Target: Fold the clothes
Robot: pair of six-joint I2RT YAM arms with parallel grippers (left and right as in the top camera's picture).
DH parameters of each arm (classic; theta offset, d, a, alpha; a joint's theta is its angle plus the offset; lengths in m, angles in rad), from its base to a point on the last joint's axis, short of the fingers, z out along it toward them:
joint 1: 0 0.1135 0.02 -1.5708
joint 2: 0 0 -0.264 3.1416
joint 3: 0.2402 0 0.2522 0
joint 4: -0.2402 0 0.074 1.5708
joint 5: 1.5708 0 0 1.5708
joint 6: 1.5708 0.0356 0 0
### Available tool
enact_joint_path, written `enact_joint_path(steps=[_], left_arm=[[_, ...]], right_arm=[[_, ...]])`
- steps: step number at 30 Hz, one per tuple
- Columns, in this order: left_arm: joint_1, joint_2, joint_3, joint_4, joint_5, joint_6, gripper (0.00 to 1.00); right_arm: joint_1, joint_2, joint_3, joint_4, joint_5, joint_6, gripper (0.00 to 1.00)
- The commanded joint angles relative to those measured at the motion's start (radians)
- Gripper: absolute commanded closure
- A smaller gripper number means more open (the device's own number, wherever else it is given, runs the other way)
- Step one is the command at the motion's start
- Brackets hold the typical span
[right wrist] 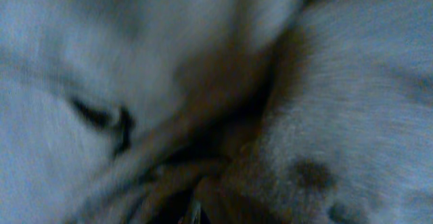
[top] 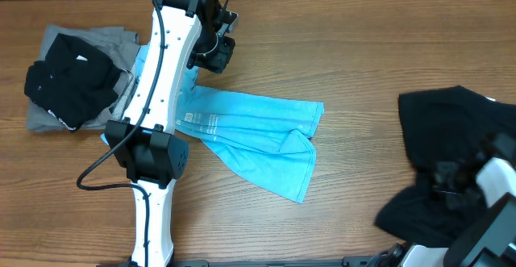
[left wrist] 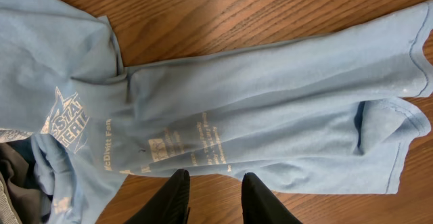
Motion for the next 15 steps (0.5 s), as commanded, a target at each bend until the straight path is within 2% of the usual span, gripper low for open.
enact_joint_path(steps=[1, 7, 10, 11, 15], left_arm=[[0.0, -0.028, 0.023, -0.002, -0.009, -0.006, 0.7], [0.001, -0.028, 0.023, 0.0, -0.009, -0.006, 0.7], [0.001, -0.028, 0.023, 0.0, -0.009, -0.006, 0.7], [0.001, -0.028, 0.023, 0.0, -0.009, -0.006, 0.69], [0.001, -0.028, 0.023, -0.002, -0.009, -0.006, 0.69]], right_arm=[[-0.141, 0.047, 0.052, 0.013, 0.188, 0.04, 0.84], [-0.241, 0.047, 0.251, -0.013, 0.24, -0.027, 0.83], [-0.244, 0.047, 0.33, -0.06, 0.062, -0.071, 0.59], [-0.237, 0.047, 0.346, -0.072, -0.002, -0.104, 0.54], [-0.177, 0.047, 0.37, -0.144, -0.201, -0.187, 0.52]])
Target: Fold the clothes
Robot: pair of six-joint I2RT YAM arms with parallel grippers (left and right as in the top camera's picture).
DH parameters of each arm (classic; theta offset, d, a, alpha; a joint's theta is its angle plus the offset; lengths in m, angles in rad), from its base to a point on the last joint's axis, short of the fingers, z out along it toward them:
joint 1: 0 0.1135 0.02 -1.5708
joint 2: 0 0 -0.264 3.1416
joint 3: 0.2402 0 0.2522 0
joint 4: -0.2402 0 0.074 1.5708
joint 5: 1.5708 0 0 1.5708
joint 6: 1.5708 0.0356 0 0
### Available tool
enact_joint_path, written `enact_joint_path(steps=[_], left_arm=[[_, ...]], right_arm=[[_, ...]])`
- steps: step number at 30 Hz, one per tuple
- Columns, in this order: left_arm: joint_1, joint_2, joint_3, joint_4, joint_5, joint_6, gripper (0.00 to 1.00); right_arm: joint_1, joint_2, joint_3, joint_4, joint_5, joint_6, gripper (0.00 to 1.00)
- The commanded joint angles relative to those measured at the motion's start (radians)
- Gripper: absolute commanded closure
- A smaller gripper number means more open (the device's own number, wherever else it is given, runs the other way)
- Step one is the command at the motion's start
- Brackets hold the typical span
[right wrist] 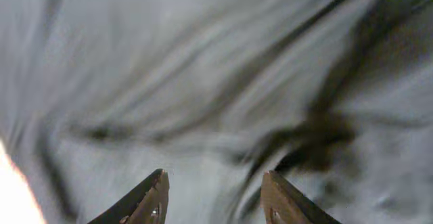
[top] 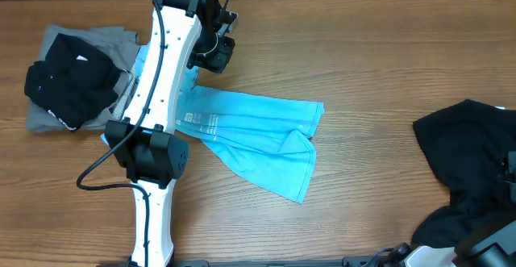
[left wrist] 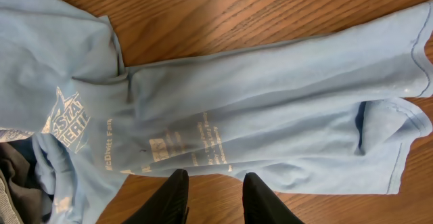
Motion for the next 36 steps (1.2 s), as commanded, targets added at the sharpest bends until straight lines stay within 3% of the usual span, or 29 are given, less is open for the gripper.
enact_joint_path(steps=[1, 3, 5, 12, 21, 27, 30, 33, 36], left_arm=[[0.001, -0.028, 0.023, -0.003, -0.007, -0.006, 0.69], [0.001, -0.028, 0.023, -0.003, -0.006, -0.006, 0.69], [0.001, -0.028, 0.023, -0.003, -0.006, -0.006, 0.69], [0.001, -0.028, 0.023, -0.003, -0.006, -0.006, 0.69], [0.001, -0.028, 0.023, -0.003, -0.006, -0.007, 0.68], [-0.001, -0.028, 0.023, -0.003, -0.002, -0.019, 0.68], [-0.001, -0.028, 0.023, -0.003, -0.002, -0.023, 0.68], [-0.001, -0.028, 0.023, -0.003, -0.003, -0.025, 0.68], [-0.001, -0.028, 0.023, -0.003, -0.003, -0.025, 0.68]], right_arm=[[0.071, -0.003, 0.022, -0.056, -0.216, -0.102, 0.55], [0.131, -0.003, 0.01, -0.1, -0.213, -0.103, 0.62], [0.2, -0.003, -0.026, -0.088, -0.171, -0.101, 0.76], [0.289, 0.066, -0.173, 0.169, -0.102, 0.039, 0.81], [0.288, 0.409, -0.153, 0.577, -0.115, 0.154, 0.94], [0.288, 0.503, 0.015, 0.592, -0.175, 0.121, 0.92], [0.287, 0.5, 0.126, 0.571, -0.262, 0.031, 0.78], [0.279, 0.488, 0.282, 0.41, -0.397, -0.056, 0.65], [0.274, 0.45, 0.397, 0.253, -0.48, -0.114, 0.62]])
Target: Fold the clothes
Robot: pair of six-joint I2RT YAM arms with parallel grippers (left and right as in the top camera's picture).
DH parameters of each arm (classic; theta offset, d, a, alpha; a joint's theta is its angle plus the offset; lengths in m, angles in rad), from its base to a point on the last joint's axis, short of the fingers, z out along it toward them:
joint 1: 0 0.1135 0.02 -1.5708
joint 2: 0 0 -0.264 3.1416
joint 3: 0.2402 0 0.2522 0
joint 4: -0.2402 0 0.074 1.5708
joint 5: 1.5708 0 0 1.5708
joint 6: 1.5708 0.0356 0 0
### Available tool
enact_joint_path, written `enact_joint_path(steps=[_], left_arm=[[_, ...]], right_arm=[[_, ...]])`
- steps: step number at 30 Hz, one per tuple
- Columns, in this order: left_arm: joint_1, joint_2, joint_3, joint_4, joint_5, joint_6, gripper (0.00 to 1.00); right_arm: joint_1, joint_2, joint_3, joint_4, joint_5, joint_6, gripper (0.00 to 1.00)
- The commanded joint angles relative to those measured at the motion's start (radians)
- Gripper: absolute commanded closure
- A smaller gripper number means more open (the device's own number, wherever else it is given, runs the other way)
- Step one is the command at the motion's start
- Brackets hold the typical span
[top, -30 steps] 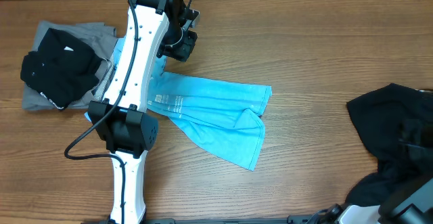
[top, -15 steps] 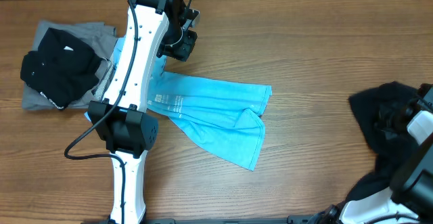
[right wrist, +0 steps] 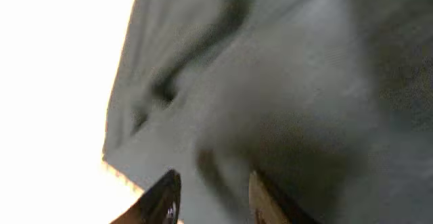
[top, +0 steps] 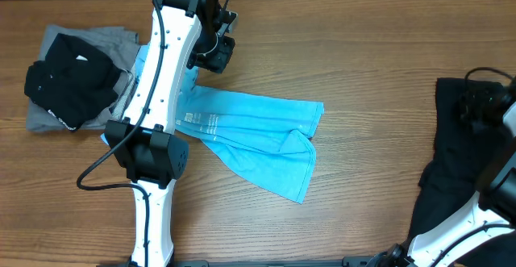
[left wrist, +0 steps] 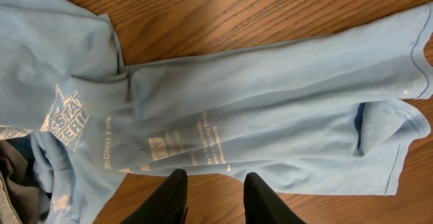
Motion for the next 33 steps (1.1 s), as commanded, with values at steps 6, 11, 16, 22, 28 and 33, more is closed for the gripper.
enact_joint_path(steps=[6, 11, 16, 22, 28, 33], left_arm=[[0.0, -0.045, 0.023, -0.003, -0.011, -0.01, 0.69], [-0.001, -0.11, 0.023, -0.003, -0.037, -0.01, 0.69], [0.0, -0.279, 0.023, -0.003, -0.058, -0.049, 0.55], [0.0, -0.419, 0.022, -0.003, -0.055, -0.111, 0.44], [0.004, -0.537, 0.009, -0.003, -0.204, -0.14, 0.4], [0.068, -0.542, -0.072, -0.003, -0.228, -0.153, 0.36]], right_arm=[[-0.007, -0.211, 0.189, -0.321, -0.142, -0.201, 0.57], [-0.007, -0.372, 0.188, -0.498, -0.117, -0.211, 0.55], [0.008, -0.547, 0.188, -0.668, -0.197, -0.365, 0.45], [0.165, -0.607, 0.185, -0.768, -0.222, -0.425, 0.37], [0.491, -0.554, 0.088, -0.685, -0.126, -0.445, 0.33], [0.665, -0.5, -0.019, -0.487, -0.127, -0.426, 0.32]])
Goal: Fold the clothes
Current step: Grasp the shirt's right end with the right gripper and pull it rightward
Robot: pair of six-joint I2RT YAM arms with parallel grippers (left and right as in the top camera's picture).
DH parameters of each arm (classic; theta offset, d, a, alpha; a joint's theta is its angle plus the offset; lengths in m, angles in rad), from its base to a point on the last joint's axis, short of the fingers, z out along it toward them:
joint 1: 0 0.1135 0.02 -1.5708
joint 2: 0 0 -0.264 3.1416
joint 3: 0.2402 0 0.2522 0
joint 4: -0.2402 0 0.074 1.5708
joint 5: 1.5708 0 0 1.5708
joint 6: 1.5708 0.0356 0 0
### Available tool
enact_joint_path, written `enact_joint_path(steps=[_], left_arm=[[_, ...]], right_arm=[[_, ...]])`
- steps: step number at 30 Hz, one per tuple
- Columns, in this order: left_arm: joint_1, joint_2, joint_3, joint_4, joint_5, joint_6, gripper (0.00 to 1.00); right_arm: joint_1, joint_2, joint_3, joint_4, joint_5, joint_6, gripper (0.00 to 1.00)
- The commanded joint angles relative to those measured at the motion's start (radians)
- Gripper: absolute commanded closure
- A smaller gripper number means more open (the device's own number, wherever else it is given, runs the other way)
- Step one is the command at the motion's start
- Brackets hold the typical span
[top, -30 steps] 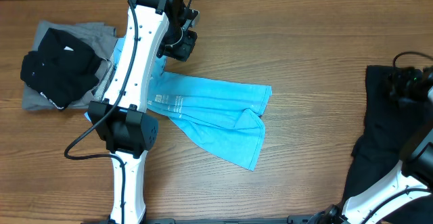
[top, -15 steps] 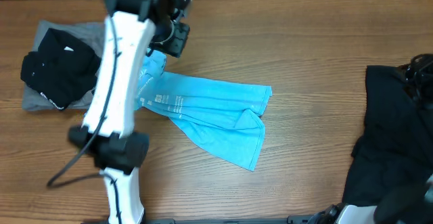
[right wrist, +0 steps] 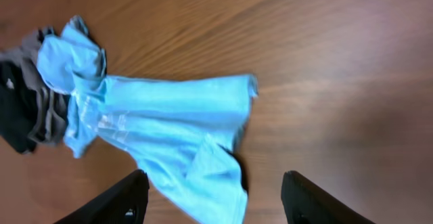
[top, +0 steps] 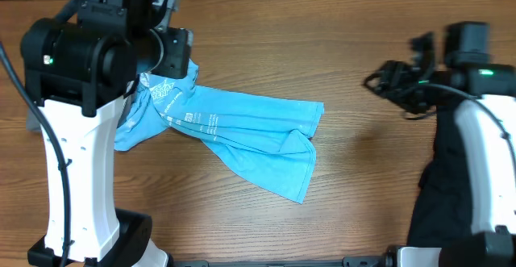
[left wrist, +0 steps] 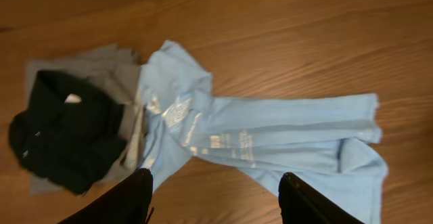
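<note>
A light blue shirt [top: 242, 134] lies crumpled and stretched out on the middle of the wooden table, also seen as the blue shirt [left wrist: 270, 126] and the blue shirt [right wrist: 162, 116]. Both arms are raised high above it. My left gripper [left wrist: 213, 197] is wide open and empty, above the shirt's near-left edge. My right gripper [right wrist: 213, 197] is also wide open and empty; overhead the right gripper [top: 391, 83] hangs over bare wood, right of the shirt. A black garment [top: 451, 186] lies at the right edge, partly hidden by the right arm.
At the far left a black garment [left wrist: 61, 129] sits bunched on a grey one [left wrist: 108, 65]; overhead the raised left arm [top: 89, 65] hides that pile. Bare wood [top: 363, 170] lies between the blue shirt and the right-hand black garment.
My left gripper was low over the blue shirt with its jaws narrow; now it is high up with jaws wide. My right gripper has left the black garment and hangs high over bare wood, open.
The right gripper was first down in the black garment spread at the right. That garment then lay further right, then narrow along the right edge. The left arm stayed still over the blue shirt. Now both grippers are raised and empty; the blue shirt has not moved.
</note>
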Motion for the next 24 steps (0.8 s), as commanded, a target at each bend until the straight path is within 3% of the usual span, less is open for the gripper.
enact_joint_path(steps=[1, 4, 7, 16, 20, 24], left_arm=[[0.074, 0.001, -0.095, -0.003, -0.035, -0.034, 0.36], [0.145, 0.013, -0.199, -0.002, 0.042, -0.026, 0.43], [0.184, 0.032, -0.283, -0.002, 0.067, 0.0, 0.5], [0.188, 0.046, -0.39, 0.051, 0.076, 0.009, 0.47], [0.188, 0.046, -0.391, 0.065, 0.076, 0.008, 0.44], [0.188, 0.046, -0.391, 0.076, 0.076, 0.008, 0.42]], right_arm=[[0.11, 0.05, -0.077, 0.108, 0.024, 0.008, 0.32], [0.194, 0.126, -0.134, 0.255, 0.042, 0.077, 0.32], [0.238, 0.225, -0.15, 0.336, 0.185, 0.153, 0.32], [0.253, 0.47, -0.15, 0.459, 0.282, 0.162, 0.34], [0.255, 0.492, -0.15, 0.466, 0.135, 0.14, 0.56], [0.251, 0.485, -0.149, 0.472, 0.068, 0.097, 0.87]])
